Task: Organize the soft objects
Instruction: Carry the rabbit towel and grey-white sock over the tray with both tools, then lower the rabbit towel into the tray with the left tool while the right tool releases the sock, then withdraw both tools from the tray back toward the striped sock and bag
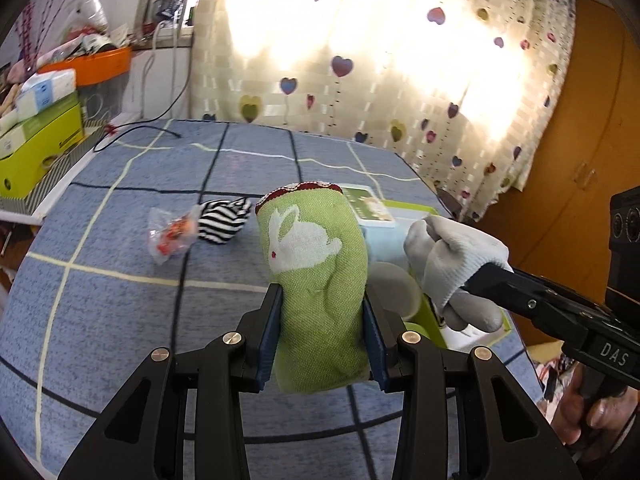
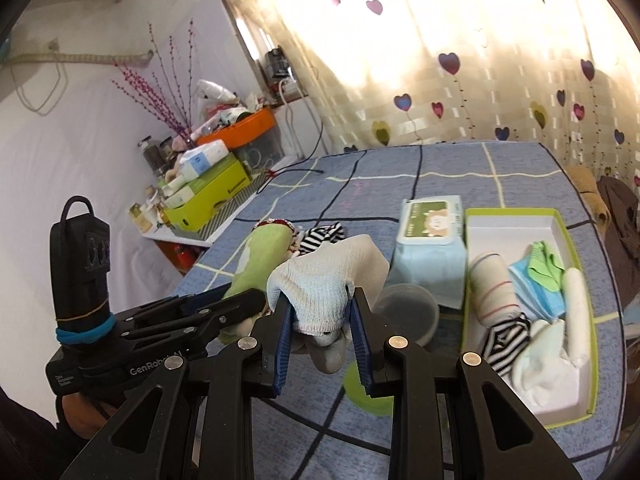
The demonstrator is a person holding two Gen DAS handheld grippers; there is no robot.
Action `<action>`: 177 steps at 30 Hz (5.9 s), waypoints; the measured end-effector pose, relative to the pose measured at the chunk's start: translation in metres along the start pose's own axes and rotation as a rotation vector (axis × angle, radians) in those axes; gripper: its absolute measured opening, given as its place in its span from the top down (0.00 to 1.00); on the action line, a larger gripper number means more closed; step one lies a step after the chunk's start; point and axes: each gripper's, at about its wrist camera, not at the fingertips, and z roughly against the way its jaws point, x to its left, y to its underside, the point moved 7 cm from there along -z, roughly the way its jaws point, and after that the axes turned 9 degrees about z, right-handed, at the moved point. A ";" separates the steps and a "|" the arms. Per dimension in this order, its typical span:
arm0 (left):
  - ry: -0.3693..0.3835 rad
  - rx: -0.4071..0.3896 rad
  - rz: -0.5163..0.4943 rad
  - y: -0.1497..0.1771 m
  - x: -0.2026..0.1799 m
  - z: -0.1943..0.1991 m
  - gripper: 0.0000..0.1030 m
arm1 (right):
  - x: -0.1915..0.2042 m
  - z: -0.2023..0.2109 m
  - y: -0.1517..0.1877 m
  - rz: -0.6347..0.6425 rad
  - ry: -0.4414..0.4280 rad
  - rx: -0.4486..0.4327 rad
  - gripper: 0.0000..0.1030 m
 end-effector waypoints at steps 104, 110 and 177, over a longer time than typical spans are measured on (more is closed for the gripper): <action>0.075 0.276 -0.180 0.046 -0.165 -0.147 0.62 | -0.201 0.020 0.064 -0.205 0.219 0.054 0.75; 0.069 0.272 -0.171 0.040 -0.165 -0.154 0.62 | -0.203 0.020 0.062 -0.198 0.216 0.057 0.75; 0.215 0.128 -0.143 0.035 -0.115 -0.017 0.55 | -0.091 0.076 0.051 -0.030 0.338 0.046 0.56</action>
